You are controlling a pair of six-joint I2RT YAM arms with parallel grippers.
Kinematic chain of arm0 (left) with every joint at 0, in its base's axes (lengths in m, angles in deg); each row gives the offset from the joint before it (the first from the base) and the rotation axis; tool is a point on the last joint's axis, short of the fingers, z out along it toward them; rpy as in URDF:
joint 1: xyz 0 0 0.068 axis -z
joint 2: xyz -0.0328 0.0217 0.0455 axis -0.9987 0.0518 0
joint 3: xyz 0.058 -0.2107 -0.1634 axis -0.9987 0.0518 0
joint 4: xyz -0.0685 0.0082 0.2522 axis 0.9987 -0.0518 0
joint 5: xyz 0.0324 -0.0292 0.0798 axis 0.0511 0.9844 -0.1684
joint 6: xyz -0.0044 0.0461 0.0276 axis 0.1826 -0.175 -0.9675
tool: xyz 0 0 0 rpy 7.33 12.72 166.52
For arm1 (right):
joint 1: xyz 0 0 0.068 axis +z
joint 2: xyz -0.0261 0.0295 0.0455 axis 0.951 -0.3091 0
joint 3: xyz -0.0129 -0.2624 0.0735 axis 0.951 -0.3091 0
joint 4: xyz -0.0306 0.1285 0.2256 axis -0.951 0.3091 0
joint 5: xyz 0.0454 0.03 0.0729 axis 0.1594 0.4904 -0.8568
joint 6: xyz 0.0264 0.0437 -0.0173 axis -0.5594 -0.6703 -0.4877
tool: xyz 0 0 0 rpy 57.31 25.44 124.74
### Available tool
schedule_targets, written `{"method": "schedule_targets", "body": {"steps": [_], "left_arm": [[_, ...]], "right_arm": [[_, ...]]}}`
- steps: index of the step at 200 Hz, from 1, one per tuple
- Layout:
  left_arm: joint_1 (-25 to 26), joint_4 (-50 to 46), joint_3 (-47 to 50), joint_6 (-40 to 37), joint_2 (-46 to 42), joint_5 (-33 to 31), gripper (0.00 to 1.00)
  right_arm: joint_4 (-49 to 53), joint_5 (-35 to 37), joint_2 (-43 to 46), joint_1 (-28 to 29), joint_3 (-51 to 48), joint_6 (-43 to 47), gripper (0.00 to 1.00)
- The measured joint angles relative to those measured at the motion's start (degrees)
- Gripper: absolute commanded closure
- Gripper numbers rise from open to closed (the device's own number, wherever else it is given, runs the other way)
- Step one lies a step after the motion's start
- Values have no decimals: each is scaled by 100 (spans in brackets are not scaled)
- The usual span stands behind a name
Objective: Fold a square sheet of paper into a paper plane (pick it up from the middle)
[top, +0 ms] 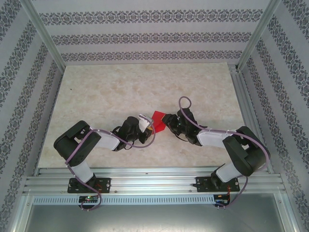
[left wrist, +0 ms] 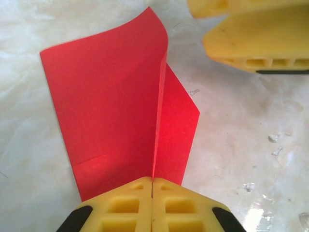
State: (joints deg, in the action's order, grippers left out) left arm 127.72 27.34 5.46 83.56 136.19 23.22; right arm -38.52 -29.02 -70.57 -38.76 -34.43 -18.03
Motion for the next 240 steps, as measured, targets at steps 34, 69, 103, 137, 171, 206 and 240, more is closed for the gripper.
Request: {"method": "schedule_targets", "body": {"steps": [34,69,103,137,171,206,240], "left_arm": [[-4,94,15,717,0,105,96],[-39,236,160,1314,-9,197,97],[-166,393,271,1843,-11,382,97],[-358,560,284,2347,-11,564,98],[-450,573,284,2771,-11,664,98],[-525,573,284,3119,103,708,98],[-632,614,282,3418,321,831,98]], "right_arm": [[9,-205,-52,0,-7,461,65],[9,-404,-426,0,136,833,68],[-68,-664,-813,2,468,1178,68],[-271,-881,-1156,2,649,1346,67],[-337,-981,-1340,4,647,1362,63],[-426,-984,-1342,4,647,1364,57],[-398,-979,-1401,13,651,1381,52]]}}
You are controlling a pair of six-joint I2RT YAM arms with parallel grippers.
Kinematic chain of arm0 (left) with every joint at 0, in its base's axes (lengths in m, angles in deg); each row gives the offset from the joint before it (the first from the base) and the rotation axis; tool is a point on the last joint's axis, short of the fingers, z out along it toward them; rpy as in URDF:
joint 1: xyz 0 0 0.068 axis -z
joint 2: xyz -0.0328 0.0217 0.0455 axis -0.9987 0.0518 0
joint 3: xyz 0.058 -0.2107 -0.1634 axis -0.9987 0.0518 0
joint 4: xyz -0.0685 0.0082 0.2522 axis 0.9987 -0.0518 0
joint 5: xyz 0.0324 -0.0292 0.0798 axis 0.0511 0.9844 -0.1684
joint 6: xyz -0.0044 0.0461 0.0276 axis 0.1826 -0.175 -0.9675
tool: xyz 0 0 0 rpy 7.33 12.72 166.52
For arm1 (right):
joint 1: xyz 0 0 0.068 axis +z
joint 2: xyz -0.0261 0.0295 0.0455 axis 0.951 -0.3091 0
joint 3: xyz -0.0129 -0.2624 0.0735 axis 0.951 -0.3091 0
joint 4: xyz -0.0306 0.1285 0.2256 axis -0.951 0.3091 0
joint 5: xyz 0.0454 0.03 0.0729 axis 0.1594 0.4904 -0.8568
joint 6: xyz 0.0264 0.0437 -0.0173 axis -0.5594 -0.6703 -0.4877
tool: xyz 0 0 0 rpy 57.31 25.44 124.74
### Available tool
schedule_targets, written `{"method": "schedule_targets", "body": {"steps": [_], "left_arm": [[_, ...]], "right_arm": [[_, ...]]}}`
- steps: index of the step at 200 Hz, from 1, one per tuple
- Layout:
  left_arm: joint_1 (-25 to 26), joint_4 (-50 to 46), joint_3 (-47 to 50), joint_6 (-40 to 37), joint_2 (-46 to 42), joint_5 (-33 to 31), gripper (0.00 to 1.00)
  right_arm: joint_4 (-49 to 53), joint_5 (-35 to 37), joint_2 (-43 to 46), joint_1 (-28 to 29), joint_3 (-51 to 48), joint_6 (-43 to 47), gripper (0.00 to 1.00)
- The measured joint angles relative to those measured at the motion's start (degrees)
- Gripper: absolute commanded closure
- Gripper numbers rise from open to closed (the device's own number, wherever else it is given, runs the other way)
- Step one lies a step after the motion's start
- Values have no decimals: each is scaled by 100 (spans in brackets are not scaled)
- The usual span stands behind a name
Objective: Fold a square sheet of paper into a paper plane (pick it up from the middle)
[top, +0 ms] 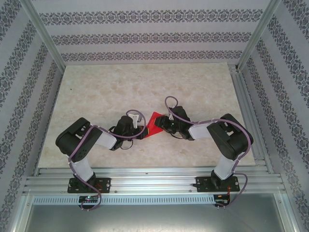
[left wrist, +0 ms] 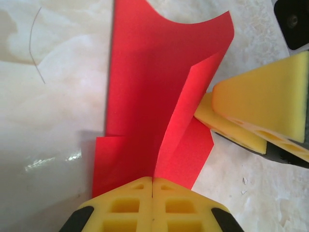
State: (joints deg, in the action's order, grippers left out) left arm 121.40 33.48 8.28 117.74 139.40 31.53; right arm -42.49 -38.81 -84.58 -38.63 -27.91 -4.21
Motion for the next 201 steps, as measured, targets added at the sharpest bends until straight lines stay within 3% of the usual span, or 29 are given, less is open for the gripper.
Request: {"method": "schedule_targets", "body": {"steps": [88,130,201], "left_arm": [[-68,-33,0,256,-81,173,98],[-96,-129,0,254,-284,243,97],[-98,-271,-2,254,-291,282,96]], "right_arm": [[562,197,133,116,210,249,48],[717,122,439,168,352,282,51],[680,37,131,227,413,173,57]]}}
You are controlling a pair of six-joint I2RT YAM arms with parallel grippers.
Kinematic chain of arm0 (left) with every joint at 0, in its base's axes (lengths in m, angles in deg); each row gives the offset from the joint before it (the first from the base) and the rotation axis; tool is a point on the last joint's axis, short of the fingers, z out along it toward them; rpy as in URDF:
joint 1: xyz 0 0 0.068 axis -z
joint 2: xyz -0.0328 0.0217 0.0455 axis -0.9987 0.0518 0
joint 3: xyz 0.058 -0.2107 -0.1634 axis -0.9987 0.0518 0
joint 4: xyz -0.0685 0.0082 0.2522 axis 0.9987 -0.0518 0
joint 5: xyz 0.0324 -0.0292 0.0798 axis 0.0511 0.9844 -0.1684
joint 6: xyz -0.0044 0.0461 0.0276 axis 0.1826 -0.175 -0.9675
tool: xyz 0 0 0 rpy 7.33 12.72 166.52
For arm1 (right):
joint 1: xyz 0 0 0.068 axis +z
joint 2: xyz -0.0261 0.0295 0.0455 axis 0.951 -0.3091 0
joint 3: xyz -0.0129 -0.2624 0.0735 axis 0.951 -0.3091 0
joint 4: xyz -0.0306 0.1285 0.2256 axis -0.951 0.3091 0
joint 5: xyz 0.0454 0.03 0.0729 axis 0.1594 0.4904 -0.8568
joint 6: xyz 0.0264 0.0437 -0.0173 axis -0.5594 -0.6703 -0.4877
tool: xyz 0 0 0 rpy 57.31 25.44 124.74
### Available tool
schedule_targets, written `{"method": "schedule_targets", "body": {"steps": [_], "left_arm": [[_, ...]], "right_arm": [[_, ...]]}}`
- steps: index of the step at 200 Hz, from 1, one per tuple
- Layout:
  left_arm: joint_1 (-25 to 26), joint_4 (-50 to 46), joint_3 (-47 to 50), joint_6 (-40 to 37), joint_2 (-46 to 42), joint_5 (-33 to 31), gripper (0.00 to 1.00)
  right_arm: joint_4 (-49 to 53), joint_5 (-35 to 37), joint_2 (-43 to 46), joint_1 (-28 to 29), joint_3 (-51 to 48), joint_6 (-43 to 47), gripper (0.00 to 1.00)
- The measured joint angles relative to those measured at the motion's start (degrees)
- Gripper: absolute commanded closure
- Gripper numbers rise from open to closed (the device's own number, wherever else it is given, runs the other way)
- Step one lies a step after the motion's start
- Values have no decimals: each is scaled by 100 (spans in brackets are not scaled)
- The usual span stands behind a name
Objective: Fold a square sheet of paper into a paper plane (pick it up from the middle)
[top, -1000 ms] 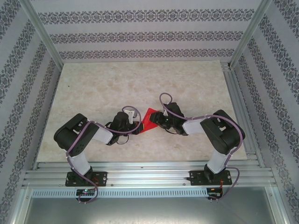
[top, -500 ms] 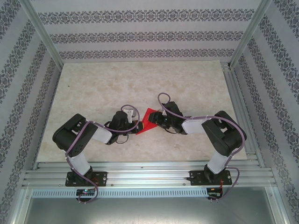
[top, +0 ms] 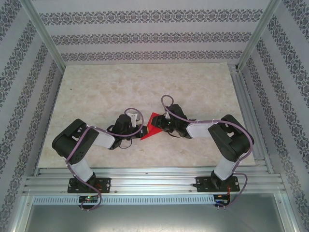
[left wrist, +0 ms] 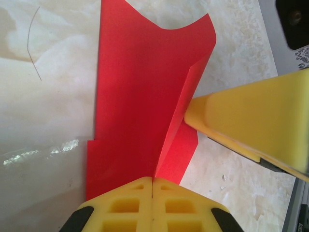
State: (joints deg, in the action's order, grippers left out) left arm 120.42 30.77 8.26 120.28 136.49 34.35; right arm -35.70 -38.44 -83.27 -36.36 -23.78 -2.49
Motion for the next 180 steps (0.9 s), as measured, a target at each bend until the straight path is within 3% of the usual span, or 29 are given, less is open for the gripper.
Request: {"method": "schedule_targets", "body": {"steps": [53,91,110,180], "left_arm": [[0,-9,-4,0,-2,39,90],[0,-177,-122,-81,-2,131,69],[0,-374,-225,-203,-2,157,63],[0,-1167,-540,-1016,-151,26,61]], "right_arm": [[-20,122,-177,-2,0,-216,55],[-55,186,-273,-4,44,-393,54],[-59,201,-275,-4,46,-450,53],[-179,201,-308,-4,46,-608,52]]}}
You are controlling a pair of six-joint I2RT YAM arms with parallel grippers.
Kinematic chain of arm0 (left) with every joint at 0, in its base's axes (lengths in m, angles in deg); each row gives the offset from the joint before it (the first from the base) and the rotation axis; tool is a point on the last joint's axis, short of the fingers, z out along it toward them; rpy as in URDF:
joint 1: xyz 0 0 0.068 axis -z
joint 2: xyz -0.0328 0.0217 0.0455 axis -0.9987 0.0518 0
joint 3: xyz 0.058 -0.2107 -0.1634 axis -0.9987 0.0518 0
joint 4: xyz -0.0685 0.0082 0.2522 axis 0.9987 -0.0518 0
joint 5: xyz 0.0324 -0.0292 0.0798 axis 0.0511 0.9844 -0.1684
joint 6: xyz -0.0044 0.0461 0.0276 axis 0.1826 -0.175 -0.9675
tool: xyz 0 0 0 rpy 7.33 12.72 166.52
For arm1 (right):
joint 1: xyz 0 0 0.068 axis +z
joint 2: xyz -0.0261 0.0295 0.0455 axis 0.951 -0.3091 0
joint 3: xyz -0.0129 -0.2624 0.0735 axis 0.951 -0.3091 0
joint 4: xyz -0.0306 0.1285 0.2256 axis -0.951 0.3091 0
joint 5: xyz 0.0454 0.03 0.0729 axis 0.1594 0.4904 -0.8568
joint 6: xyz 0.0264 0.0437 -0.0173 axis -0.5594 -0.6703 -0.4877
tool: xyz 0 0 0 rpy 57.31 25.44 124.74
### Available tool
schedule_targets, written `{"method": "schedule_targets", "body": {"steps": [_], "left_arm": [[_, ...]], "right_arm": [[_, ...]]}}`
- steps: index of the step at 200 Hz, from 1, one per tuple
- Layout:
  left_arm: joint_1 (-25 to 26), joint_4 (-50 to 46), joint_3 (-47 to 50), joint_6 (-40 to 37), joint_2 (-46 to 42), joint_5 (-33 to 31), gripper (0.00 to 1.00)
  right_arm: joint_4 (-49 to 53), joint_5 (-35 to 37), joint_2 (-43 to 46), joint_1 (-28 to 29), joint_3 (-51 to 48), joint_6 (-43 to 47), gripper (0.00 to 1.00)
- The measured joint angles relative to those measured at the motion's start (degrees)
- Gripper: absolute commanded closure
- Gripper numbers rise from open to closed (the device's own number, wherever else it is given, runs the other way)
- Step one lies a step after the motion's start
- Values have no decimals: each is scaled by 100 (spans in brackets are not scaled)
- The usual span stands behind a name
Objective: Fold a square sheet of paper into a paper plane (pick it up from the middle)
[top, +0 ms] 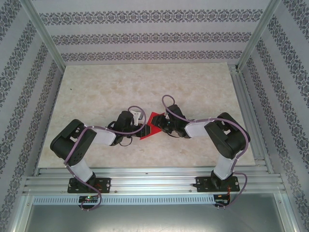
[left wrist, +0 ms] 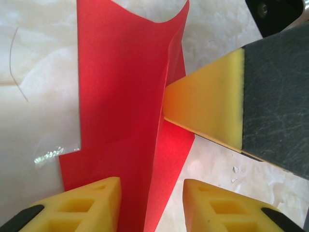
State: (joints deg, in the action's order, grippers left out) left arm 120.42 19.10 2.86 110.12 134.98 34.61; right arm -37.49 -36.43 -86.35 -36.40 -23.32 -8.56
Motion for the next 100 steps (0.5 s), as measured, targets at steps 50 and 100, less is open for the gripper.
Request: {"method": "schedule_targets", "body": {"steps": [50,100], "left_arm": [[0,-334,-264,-503,2,-131,67],[15,-487,-361,-675,157,-205,68]], "right_arm": [[-66,0,-20,0,0,-68,52],[-164,-4,-52,0,0,-107,52]]}}
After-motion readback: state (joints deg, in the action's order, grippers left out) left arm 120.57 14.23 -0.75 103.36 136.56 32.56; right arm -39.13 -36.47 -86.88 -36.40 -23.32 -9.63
